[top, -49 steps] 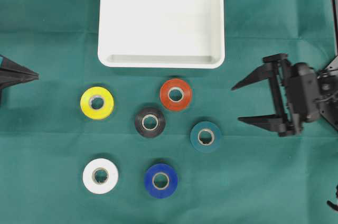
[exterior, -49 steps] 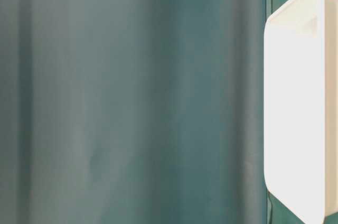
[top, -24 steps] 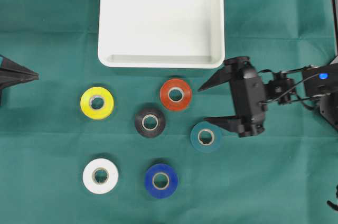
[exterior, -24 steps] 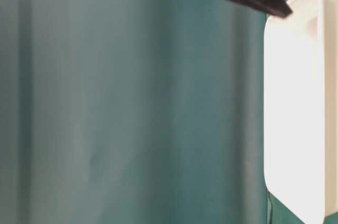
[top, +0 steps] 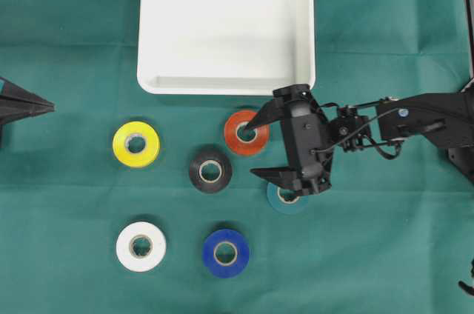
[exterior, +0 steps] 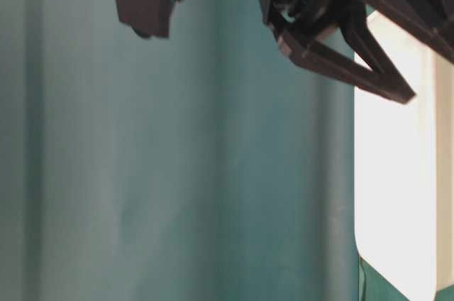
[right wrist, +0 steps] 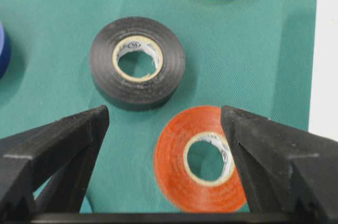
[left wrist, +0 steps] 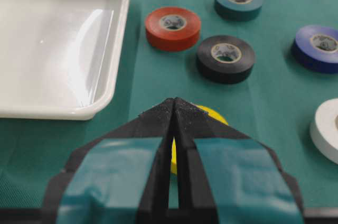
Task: Put the tape into the white case with the right arm.
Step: 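Move the right gripper over the red tape roll, then lower the right gripper and grasp the red tape roll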
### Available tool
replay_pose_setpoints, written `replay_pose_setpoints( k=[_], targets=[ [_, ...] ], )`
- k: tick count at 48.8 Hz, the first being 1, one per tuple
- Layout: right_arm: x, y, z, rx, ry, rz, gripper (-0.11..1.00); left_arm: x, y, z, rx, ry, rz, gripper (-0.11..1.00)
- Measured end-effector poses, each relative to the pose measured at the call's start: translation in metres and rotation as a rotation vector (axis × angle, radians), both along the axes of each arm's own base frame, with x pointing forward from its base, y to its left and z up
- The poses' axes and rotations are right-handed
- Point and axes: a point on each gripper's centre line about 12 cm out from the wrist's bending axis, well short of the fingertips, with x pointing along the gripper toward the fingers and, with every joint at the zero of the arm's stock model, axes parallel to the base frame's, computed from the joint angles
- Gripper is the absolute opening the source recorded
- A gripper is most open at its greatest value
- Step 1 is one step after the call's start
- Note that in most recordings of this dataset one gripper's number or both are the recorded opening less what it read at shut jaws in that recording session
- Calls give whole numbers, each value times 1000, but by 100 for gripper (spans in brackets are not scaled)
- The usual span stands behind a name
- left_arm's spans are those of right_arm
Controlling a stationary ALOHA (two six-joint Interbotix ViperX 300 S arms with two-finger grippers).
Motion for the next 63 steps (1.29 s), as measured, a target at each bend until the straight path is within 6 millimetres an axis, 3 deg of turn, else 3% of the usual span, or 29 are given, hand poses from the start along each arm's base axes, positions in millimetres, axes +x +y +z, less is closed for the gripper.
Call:
replay_pose_setpoints(
  k=[32, 63],
  targets=[
    [13, -4, -30, -38, 276, -26, 67, -1, 0, -4, -2, 9, 0, 0],
    [19, -3, -54, -46, 344, -26, 67, -2, 0, -9, 0, 20, 0, 0]
  ],
)
